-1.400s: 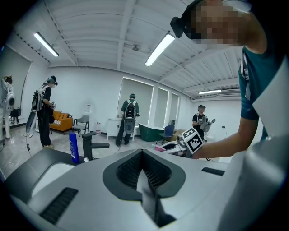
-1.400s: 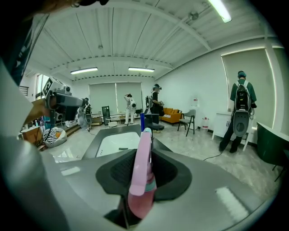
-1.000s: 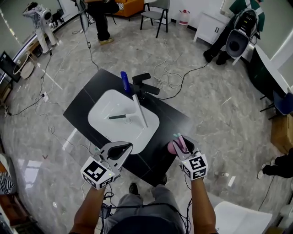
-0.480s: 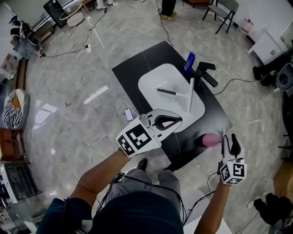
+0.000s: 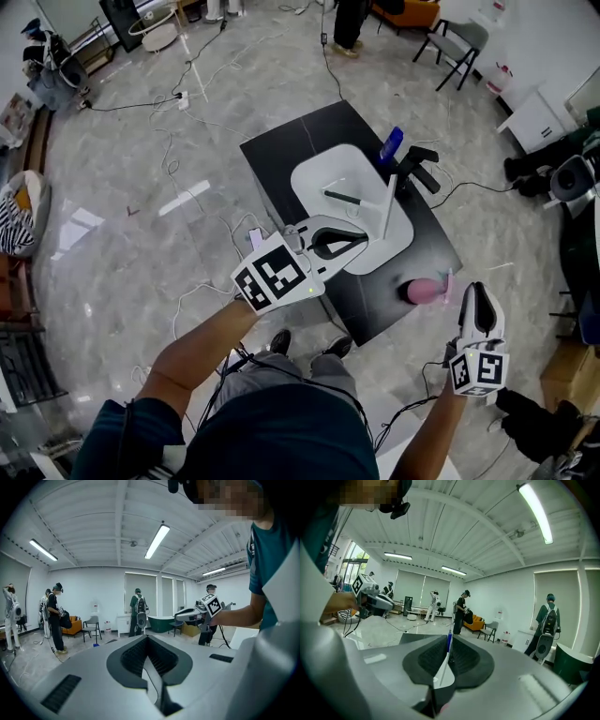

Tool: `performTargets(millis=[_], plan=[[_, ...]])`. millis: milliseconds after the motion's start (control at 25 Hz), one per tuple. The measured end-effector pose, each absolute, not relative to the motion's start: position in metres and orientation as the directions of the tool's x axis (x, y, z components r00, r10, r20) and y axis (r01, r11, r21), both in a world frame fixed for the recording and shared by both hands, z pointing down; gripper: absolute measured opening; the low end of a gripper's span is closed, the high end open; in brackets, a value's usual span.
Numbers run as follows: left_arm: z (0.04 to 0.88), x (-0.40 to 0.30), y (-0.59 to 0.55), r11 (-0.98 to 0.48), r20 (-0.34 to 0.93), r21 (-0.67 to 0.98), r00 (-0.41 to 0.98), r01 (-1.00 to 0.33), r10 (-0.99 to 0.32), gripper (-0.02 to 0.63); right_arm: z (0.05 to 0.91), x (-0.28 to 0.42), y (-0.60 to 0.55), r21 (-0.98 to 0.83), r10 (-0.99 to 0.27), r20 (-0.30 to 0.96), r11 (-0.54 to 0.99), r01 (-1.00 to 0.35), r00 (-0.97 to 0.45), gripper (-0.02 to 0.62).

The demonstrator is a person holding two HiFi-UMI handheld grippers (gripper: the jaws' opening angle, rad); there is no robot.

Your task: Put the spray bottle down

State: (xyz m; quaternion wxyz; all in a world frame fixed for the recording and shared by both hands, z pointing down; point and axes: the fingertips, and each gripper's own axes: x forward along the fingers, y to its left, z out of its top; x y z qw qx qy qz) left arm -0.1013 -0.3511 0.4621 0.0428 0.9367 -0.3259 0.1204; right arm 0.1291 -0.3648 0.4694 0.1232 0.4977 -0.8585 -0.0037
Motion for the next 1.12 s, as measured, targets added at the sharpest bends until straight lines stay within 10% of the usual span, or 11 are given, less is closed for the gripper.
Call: performTargets(millis=[1120], plan=[[0.374, -0.087, -0.272, -0.866, 0.169, -0.091, 0.849, -0.492, -0.5, 0.002, 0.343, 0.112, -0.234, 0.096, -0.896, 0.113, 0.441, -0.893, -0.43, 0.012]])
